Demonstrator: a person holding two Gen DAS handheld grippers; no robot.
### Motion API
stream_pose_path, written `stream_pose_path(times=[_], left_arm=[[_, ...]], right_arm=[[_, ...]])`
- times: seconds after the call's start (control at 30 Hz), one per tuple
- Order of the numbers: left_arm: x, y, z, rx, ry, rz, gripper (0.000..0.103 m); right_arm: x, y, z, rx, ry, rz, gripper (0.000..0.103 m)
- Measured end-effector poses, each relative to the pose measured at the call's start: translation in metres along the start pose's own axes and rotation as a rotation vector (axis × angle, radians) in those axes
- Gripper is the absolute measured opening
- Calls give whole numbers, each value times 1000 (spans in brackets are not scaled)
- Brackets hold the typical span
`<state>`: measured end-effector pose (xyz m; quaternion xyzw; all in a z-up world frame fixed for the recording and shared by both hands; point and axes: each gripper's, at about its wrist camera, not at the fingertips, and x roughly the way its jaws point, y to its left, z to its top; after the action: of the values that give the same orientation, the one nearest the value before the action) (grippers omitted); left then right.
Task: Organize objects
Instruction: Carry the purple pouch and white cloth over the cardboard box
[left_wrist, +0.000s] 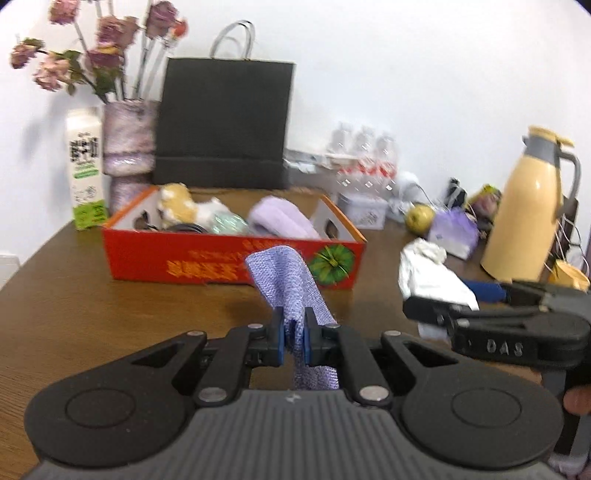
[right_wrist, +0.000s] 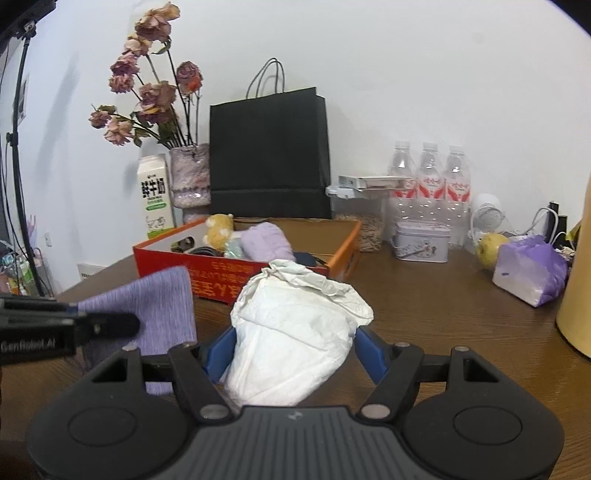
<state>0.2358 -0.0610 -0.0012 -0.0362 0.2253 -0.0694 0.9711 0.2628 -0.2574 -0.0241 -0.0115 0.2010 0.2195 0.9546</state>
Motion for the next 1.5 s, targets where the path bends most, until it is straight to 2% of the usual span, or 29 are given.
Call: stream_pose_path(times=[0.3,0.7,1.07,1.5], left_arm=[[-8,28,19,-19,-54,39,10],[-3,56,48,-35,-114,56,10],[22,74,66,-67,-137,66,10],[69,85,95,-82,-166,68,10]], right_arm=[[10,32,18,-28,11,26,70],[42,69,52,-76,-9,17,70],[78,74,71,-69,-21,8,70],[121,58,96,-38,-42,-1,70]])
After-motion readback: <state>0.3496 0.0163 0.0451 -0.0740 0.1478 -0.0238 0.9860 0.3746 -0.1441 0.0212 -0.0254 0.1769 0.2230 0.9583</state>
